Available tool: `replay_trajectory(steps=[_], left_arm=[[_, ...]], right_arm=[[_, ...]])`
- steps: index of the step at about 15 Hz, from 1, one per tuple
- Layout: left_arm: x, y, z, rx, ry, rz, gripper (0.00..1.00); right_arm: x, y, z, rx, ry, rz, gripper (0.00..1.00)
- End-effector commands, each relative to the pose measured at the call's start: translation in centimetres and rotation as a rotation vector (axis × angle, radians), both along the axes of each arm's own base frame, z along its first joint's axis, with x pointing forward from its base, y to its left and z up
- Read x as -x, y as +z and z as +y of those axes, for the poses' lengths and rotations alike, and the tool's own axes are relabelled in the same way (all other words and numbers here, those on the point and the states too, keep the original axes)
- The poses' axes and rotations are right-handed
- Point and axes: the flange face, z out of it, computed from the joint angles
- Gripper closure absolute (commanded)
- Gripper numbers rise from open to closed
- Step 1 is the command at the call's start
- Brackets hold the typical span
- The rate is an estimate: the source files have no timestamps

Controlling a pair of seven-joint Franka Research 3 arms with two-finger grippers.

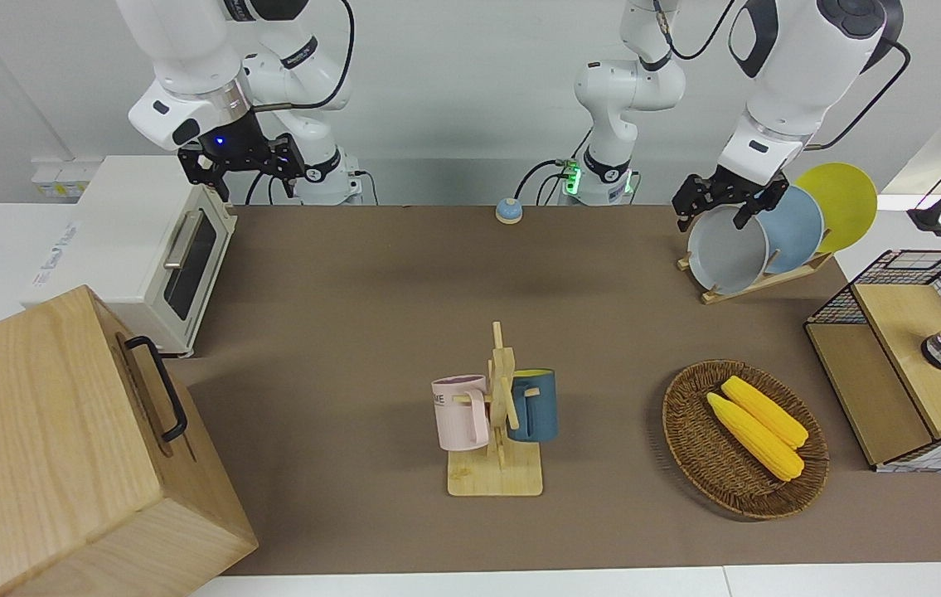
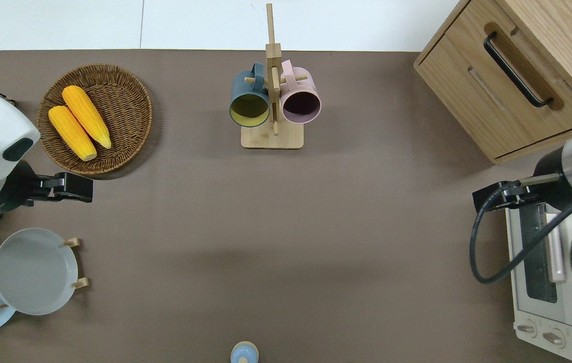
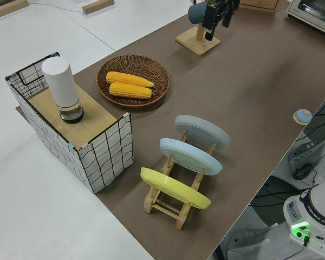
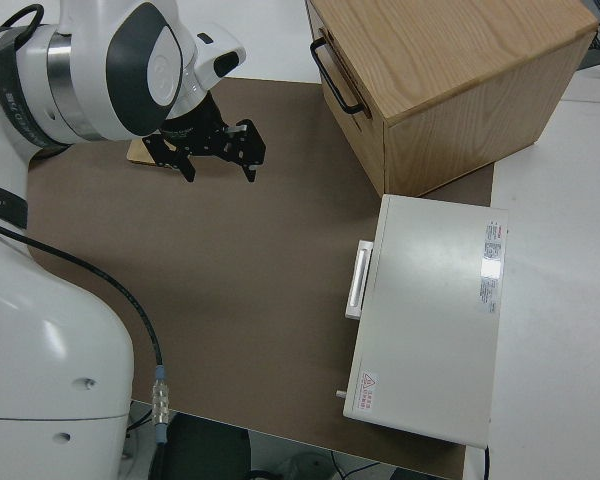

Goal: Pick gray plate from low plate rack and place it on table with left arm

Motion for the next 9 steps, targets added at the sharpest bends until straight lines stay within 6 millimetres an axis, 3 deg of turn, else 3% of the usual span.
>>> replay_trajectory(steps=[1,9], left_arm=[[0.30,0.19,0.13,-0.008,0.002,0.032,0.00],[0.73,-0.20,0.43,-0.018,-0.010,0.057,0.00]], right_arm=[[0.16,0.36,-0.20,0.008,-0.014,0.000,0.017],[0.17,0.36,-0.18,0.007,-0.014,0.000,0.017]])
